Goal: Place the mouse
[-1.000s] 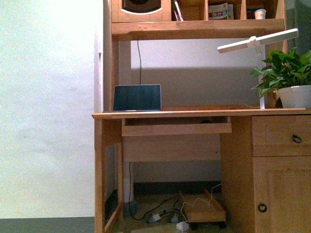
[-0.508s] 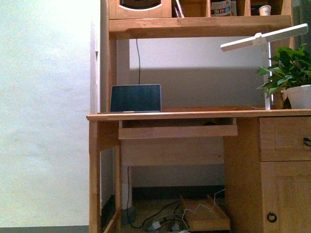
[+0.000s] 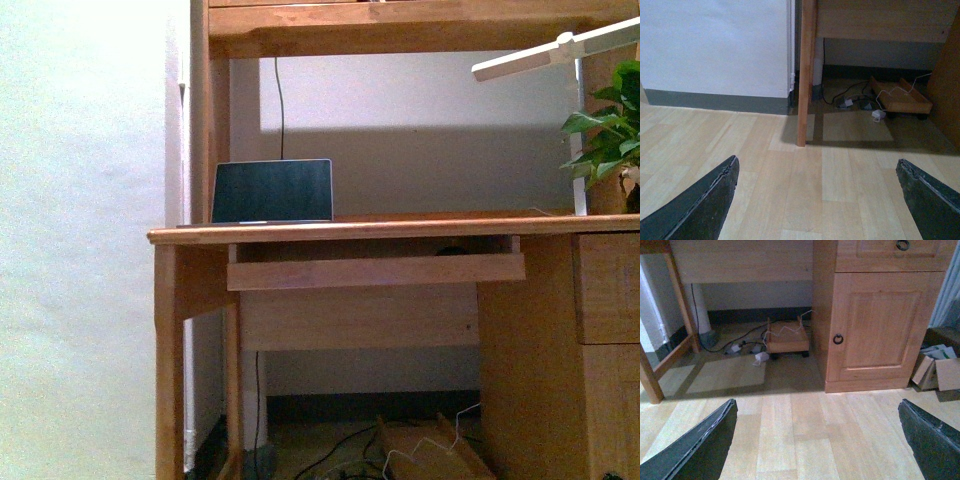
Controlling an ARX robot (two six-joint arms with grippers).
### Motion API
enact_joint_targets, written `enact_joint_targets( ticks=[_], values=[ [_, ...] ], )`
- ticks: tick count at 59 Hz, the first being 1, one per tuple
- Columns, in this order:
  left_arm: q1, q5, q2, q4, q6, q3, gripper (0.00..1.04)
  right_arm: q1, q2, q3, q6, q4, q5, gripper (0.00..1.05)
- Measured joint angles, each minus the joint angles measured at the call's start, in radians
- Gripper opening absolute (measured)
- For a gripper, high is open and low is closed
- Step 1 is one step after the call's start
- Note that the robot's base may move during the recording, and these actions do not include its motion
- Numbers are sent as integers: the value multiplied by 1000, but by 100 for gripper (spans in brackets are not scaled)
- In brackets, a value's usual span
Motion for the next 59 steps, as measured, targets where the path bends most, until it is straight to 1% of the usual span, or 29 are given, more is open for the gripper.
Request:
enact_joint_targets(
  ticks=[59],
  values=[
    [0, 0, -1, 0, 0, 0, 97, 0, 0, 0, 0, 0, 0, 97]
  ],
)
